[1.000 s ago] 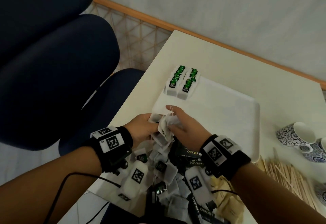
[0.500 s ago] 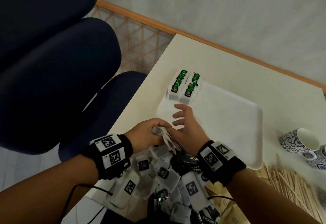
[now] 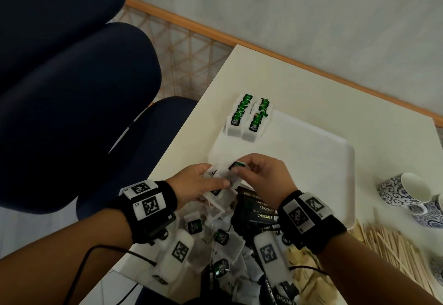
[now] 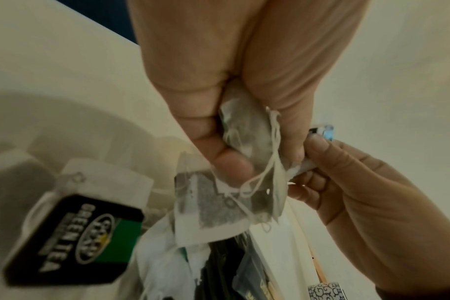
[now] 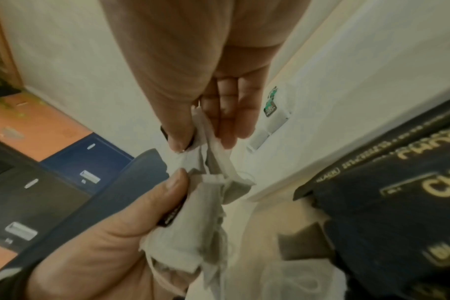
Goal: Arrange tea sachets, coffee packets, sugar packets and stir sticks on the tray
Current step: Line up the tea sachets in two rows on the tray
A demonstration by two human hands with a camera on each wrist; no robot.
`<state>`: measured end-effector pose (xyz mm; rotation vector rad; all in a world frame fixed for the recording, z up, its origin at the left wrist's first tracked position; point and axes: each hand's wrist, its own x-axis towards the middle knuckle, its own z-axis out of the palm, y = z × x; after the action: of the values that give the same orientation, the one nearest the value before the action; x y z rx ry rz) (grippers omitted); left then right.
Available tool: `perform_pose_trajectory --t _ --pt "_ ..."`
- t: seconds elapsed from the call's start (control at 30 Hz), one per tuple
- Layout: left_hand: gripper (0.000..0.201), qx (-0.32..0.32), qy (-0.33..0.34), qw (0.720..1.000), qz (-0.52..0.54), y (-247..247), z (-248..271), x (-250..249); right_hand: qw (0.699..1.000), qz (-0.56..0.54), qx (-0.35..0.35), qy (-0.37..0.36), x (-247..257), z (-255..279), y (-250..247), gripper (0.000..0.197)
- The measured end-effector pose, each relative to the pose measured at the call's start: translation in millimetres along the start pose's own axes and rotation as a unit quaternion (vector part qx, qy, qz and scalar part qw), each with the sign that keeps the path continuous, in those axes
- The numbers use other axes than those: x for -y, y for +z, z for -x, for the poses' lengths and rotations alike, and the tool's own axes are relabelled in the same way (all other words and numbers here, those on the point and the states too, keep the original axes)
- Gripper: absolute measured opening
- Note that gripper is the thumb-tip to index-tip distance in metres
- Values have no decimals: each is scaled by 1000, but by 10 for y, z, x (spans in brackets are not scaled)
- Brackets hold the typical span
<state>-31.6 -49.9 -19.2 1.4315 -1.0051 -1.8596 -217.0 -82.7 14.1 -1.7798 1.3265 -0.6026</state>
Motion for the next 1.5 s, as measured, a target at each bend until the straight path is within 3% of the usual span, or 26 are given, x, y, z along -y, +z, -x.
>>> perform_pose_trajectory --t 0.17,0.3,0.47,0.57,0.77,0.93,1.03,1.23,1.5 --pt "14 5 -5 1000 -3 -2 0 -46 996 86 8 -27 -1 -84 -53 15" --pt "20 3 -8 1000 12 -29 -27 -67 999 -25 12 21 40 -114 -75 27" --pt "11 12 -8 1000 5 -61 -56 -104 997 -46 8 67 73 -168 -68 12" --pt "21 30 -7 1000 6 -96 -77 -126 991 -94 4 95 100 -182 -64 11" --pt "19 11 -10 1000 22 -144 -146 -136 990 -91 11 104 67 -224 -39 21" --pt "17 6 -16 999 34 -174 -200 -135 988 -106 11 111 69 -266 -44 15" --pt "11 5 -16 999 41 -199 -225 -164 990 -99 -5 102 55 -309 -93 18" --pt "23 -27 -13 999 37 -387 -265 -229 993 -55 -54 86 -59 -481 -241 21" --pt "27 -86 11 994 72 -598 -426 -408 992 109 8 66 -209 -792 -221 23"
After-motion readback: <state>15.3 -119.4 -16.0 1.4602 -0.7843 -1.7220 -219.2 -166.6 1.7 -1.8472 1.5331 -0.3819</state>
